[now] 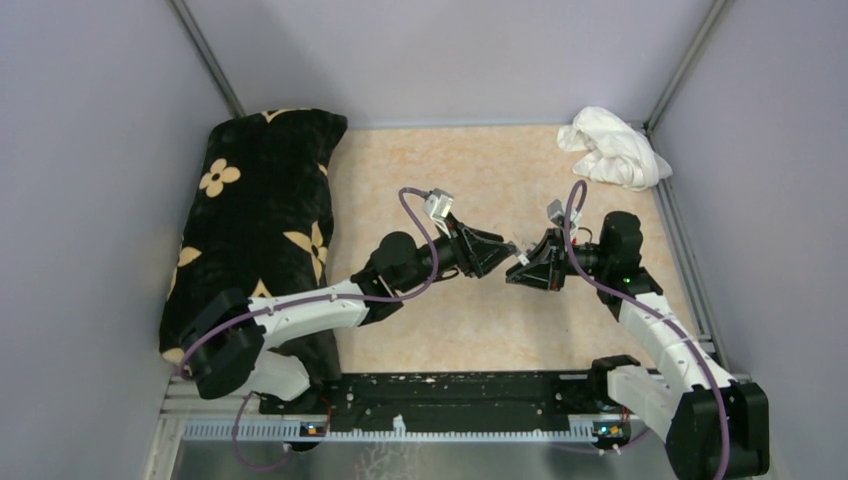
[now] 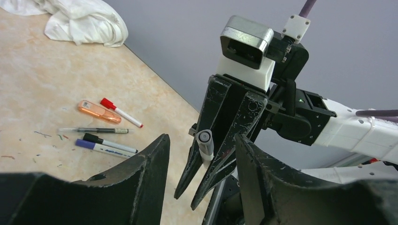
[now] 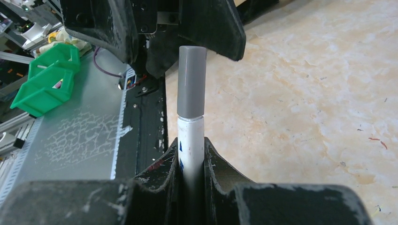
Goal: Insert the pens into the pen caps
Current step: Press the pen cap onto the pen.
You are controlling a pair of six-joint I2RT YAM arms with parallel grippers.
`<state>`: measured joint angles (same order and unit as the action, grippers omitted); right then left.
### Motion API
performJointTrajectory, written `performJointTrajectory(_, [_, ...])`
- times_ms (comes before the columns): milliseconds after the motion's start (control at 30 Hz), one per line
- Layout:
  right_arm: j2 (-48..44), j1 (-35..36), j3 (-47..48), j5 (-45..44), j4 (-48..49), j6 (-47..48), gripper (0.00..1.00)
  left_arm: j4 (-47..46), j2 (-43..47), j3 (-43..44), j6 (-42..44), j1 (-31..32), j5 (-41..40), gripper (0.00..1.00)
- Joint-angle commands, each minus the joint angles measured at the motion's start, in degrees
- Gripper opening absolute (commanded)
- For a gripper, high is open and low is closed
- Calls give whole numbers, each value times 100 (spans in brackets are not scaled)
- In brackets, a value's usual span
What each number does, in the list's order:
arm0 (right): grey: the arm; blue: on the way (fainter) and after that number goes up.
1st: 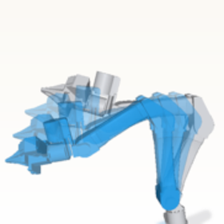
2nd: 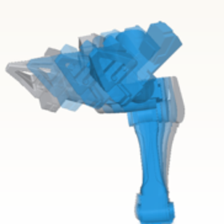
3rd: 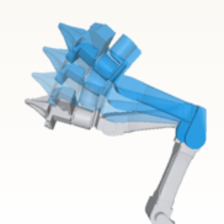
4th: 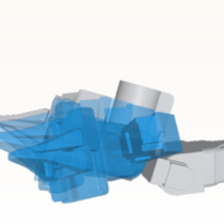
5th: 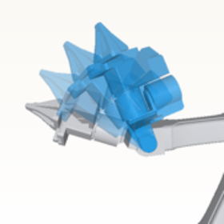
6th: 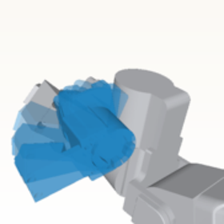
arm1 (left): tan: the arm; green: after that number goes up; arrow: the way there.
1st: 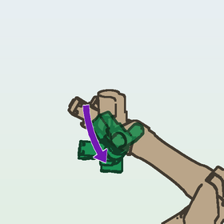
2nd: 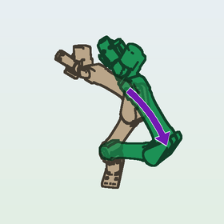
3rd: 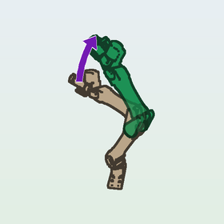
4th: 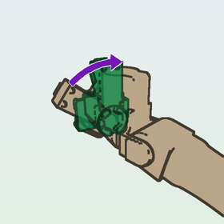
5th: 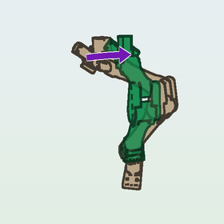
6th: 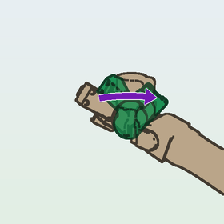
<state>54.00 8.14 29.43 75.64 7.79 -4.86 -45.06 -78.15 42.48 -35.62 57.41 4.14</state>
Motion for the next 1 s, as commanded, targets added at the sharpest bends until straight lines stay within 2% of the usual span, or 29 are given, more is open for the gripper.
performJointTrajectory(0, [-56,-3,283,141,104,144,0,-296,-163,268,-212,-19,437,57])
performJointTrajectory(300, [-67,3,283,138,108,129,0,-419,-386,360,-392,-19,571,46])
performJointTrajectory(667, [-87,3,274,139,117,117,0,-455,-515,464,-449,-25,519,43])
performJointTrajectory(967, [-104,3,283,151,117,109,0,-458,-638,547,-529,-23,582,35])
